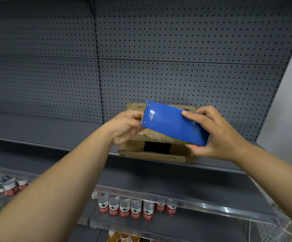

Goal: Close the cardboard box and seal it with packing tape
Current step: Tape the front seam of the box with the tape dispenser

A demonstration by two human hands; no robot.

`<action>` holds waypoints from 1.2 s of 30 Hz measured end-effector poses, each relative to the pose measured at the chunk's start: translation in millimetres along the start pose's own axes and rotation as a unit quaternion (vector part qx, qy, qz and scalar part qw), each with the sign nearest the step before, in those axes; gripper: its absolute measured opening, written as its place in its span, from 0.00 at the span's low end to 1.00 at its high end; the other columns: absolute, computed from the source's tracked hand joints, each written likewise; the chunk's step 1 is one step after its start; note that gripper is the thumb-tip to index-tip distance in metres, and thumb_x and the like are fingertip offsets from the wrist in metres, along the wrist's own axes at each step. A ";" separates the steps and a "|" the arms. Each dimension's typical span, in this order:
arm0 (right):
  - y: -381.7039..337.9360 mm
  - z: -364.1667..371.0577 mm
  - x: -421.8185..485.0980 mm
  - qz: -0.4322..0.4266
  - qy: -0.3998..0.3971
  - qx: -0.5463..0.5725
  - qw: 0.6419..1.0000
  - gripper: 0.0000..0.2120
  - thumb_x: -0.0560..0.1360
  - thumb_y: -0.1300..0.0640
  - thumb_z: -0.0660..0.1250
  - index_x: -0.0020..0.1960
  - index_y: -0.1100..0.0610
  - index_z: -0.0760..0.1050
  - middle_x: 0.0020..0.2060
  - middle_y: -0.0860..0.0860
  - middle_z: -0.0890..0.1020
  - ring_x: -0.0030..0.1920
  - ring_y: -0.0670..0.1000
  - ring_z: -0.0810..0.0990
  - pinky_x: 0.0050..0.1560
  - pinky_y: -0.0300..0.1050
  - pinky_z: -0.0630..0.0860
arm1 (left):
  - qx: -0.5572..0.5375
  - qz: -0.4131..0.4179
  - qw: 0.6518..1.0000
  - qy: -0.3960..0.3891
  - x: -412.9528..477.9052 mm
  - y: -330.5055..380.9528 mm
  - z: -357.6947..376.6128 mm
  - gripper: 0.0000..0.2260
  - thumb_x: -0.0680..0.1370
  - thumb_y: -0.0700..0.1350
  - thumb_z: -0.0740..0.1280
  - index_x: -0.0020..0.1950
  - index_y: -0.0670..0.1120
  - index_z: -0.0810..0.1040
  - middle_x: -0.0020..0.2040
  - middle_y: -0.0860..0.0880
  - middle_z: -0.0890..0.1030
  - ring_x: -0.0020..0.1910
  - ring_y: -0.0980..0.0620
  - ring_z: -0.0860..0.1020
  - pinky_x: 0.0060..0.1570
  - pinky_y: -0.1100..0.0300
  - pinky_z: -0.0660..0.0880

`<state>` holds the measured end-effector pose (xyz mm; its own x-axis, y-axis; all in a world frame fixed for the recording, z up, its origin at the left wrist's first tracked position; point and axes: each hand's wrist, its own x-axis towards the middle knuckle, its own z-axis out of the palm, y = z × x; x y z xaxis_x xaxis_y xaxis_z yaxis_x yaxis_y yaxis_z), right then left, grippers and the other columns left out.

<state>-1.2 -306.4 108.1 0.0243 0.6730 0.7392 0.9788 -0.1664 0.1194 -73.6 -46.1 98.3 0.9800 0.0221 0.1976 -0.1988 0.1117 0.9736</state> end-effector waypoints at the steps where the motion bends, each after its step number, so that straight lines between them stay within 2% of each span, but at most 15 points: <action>1: 0.6 -0.8 -0.2 -0.003 -0.001 0.000 1.000 0.36 0.62 0.50 0.70 0.67 0.53 0.63 0.51 0.51 0.65 0.48 0.46 0.66 0.52 0.30 0.64 | 0.021 -0.001 1.000 0.008 0.6 2.0 2.8 0.13 0.71 0.24 0.61 0.48 0.36 0.80 0.47 0.51 0.83 0.46 0.54 0.81 0.53 0.64 0.77; 5: 0.2 -5.3 -2.4 -0.009 -0.003 0.003 1.000 0.35 0.62 0.50 0.69 0.67 0.54 0.63 0.50 0.51 0.65 0.47 0.48 0.68 0.52 0.29 0.64 | 0.125 -0.006 0.991 0.052 4.8 5.5 7.1 0.07 0.74 0.28 0.63 0.44 0.35 0.80 0.46 0.49 0.83 0.43 0.60 0.81 0.50 0.66 0.76; 6: -0.3 -6.8 -3.3 -0.006 -0.005 0.006 1.000 0.35 0.62 0.49 0.68 0.67 0.54 0.63 0.50 0.50 0.65 0.48 0.48 0.68 0.52 0.28 0.64 | 0.153 -0.010 0.986 0.066 5.4 4.9 6.3 0.07 0.74 0.29 0.63 0.44 0.35 0.80 0.47 0.47 0.83 0.44 0.60 0.81 0.49 0.67 0.75; 8: -1.0 -9.8 -5.4 -0.001 -0.014 0.010 1.000 0.35 0.62 0.49 0.68 0.67 0.53 0.63 0.50 0.50 0.65 0.48 0.48 0.68 0.51 0.31 0.65 | 0.198 -0.015 0.977 0.080 4.9 4.7 6.7 0.06 0.74 0.30 0.63 0.49 0.31 0.78 0.49 0.43 0.81 0.46 0.55 0.79 0.47 0.65 0.73; 9: -1.2 -11.1 -6.7 0.003 -0.020 0.011 1.000 0.35 0.62 0.48 0.68 0.67 0.53 0.62 0.50 0.49 0.64 0.48 0.48 0.68 0.50 0.33 0.66 | 0.225 -0.017 0.971 0.082 3.2 5.3 8.6 0.08 0.75 0.32 0.64 0.52 0.32 0.77 0.48 0.45 0.81 0.44 0.53 0.77 0.46 0.63 0.71; 11: -1.3 -13.6 -9.3 0.021 -0.032 0.014 0.999 0.36 0.63 0.45 0.68 0.68 0.51 0.61 0.50 0.47 0.62 0.48 0.46 0.66 0.51 0.34 0.65 | 0.271 -0.019 0.959 0.084 -0.8 6.4 12.8 0.04 0.75 0.36 0.64 0.46 0.40 0.79 0.39 0.53 0.81 0.39 0.57 0.76 0.41 0.62 0.66; 13: -2.4 -16.0 -11.1 0.047 -0.052 0.016 0.997 0.39 0.61 0.40 0.68 0.68 0.48 0.59 0.49 0.43 0.59 0.49 0.44 0.65 0.51 0.35 0.65 | 0.261 -0.014 0.962 0.084 -1.7 6.3 15.9 0.08 0.76 0.36 0.65 0.38 0.46 0.76 0.32 0.56 0.81 0.35 0.59 0.78 0.39 0.63 0.65; 15: -5.3 -15.9 -12.6 0.064 -0.076 0.007 0.995 0.43 0.59 0.37 0.69 0.69 0.46 0.57 0.50 0.44 0.59 0.49 0.45 0.65 0.48 0.37 0.66 | 0.242 0.000 0.966 0.095 -1.6 3.6 16.4 0.11 0.75 0.37 0.66 0.34 0.48 0.78 0.30 0.54 0.81 0.34 0.55 0.77 0.42 0.62 0.69; 18: -8.6 -12.5 -16.0 0.061 -0.091 -0.036 0.993 0.44 0.59 0.45 0.75 0.69 0.47 0.56 0.53 0.52 0.64 0.47 0.49 0.68 0.43 0.43 0.72 | 0.238 0.018 0.964 0.116 -4.1 3.0 16.2 0.14 0.75 0.38 0.67 0.30 0.49 0.80 0.29 0.53 0.81 0.32 0.55 0.76 0.41 0.64 0.71; 20: -9.2 -12.6 -19.7 0.062 -0.099 -0.060 0.991 0.44 0.59 0.48 0.75 0.69 0.46 0.56 0.53 0.54 0.67 0.45 0.53 0.72 0.39 0.46 0.75 | 0.245 0.028 0.962 0.117 -7.1 3.5 15.1 0.12 0.76 0.37 0.66 0.33 0.48 0.80 0.31 0.53 0.82 0.31 0.58 0.77 0.40 0.65 0.72; 23: -8.7 -17.3 -28.0 0.062 -0.113 -0.090 0.988 0.44 0.58 0.49 0.75 0.69 0.44 0.56 0.53 0.53 0.69 0.42 0.53 0.73 0.37 0.42 0.69 | 0.262 0.027 0.959 0.102 -11.4 4.6 13.7 0.06 0.75 0.37 0.66 0.39 0.42 0.79 0.40 0.44 0.81 0.35 0.55 0.76 0.45 0.61 0.72; 25: -8.0 -20.7 -33.4 0.057 -0.112 -0.100 0.987 0.45 0.57 0.49 0.77 0.69 0.44 0.57 0.51 0.53 0.71 0.41 0.51 0.72 0.38 0.40 0.66 | 0.269 0.025 0.958 0.094 -10.8 2.9 12.1 0.06 0.75 0.38 0.66 0.38 0.42 0.79 0.38 0.45 0.81 0.35 0.55 0.77 0.46 0.59 0.71; 28: -4.0 -27.1 -40.6 0.061 -0.122 -0.094 0.986 0.46 0.57 0.49 0.77 0.69 0.44 0.57 0.51 0.54 0.71 0.40 0.50 0.70 0.37 0.40 0.66 | 0.251 0.018 0.965 0.077 -10.2 1.4 15.4 0.08 0.75 0.37 0.67 0.36 0.44 0.79 0.31 0.51 0.81 0.32 0.56 0.78 0.43 0.64 0.74; 31: -0.1 -28.9 -48.2 0.056 -0.144 -0.105 0.982 0.46 0.58 0.46 0.75 0.70 0.45 0.56 0.50 0.53 0.70 0.39 0.51 0.72 0.36 0.41 0.66 | 0.248 0.013 0.966 0.072 -9.0 -3.5 19.2 0.08 0.75 0.37 0.67 0.35 0.44 0.79 0.30 0.51 0.80 0.32 0.57 0.78 0.40 0.67 0.75; 36: 8.7 -35.7 -61.9 0.088 -0.151 -0.088 0.981 0.42 0.59 0.39 0.68 0.70 0.43 0.55 0.49 0.52 0.70 0.41 0.54 0.75 0.37 0.46 0.74 | 0.242 0.003 0.964 0.109 -14.4 -4.1 8.1 0.04 0.74 0.39 0.67 0.40 0.43 0.79 0.31 0.50 0.82 0.33 0.57 0.80 0.41 0.65 0.77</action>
<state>-1.5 -375.2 87.1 0.2749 0.8009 0.5320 0.9042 -0.4035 0.1403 -86.9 -55.0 92.3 0.9448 0.2363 0.2270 -0.1300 -0.3655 0.9217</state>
